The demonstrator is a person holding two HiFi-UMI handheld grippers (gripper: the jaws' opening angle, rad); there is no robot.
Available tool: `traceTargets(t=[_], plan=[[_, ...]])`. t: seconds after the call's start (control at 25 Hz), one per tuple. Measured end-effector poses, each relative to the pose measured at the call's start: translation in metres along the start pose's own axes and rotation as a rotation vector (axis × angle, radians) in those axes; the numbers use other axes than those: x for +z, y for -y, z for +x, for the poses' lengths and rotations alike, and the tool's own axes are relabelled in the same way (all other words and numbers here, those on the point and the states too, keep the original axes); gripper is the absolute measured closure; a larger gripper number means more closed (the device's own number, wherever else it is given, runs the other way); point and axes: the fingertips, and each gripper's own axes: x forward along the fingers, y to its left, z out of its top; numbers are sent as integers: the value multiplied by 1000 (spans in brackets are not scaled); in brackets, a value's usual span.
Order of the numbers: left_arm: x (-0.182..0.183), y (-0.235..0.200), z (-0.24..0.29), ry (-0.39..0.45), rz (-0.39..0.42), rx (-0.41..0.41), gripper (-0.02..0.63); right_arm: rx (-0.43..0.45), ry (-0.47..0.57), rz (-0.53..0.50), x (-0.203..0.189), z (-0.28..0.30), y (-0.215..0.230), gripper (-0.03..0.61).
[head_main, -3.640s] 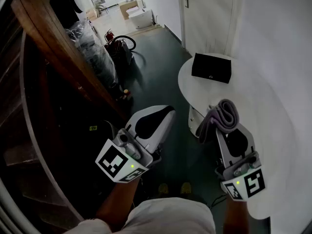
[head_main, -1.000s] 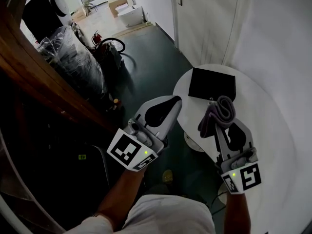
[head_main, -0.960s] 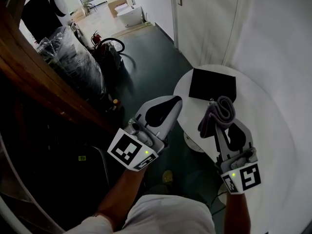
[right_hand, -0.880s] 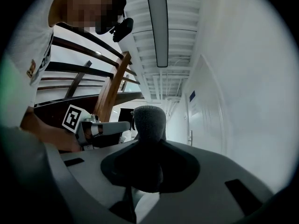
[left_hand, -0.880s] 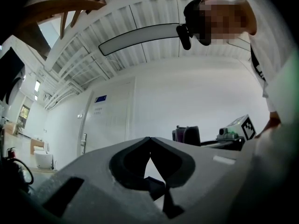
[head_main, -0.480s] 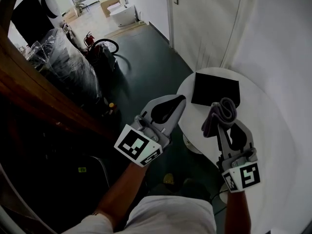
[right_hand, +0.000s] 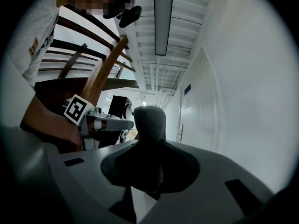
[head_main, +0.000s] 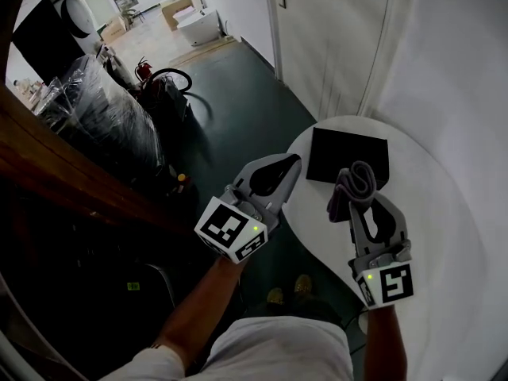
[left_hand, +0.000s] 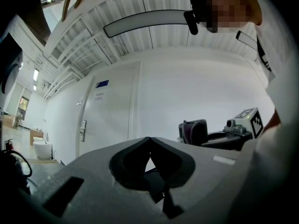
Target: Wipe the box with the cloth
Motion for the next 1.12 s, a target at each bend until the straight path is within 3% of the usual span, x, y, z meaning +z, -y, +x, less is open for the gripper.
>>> traceTargets(t=[0.72, 1.12], plan=[[-79, -32, 66, -227, -2, 77, 597, 7, -114, 40, -75, 43, 32, 483], [-125, -57, 86, -372, -47, 65, 595, -71, -182, 61, -107, 62, 32, 483]])
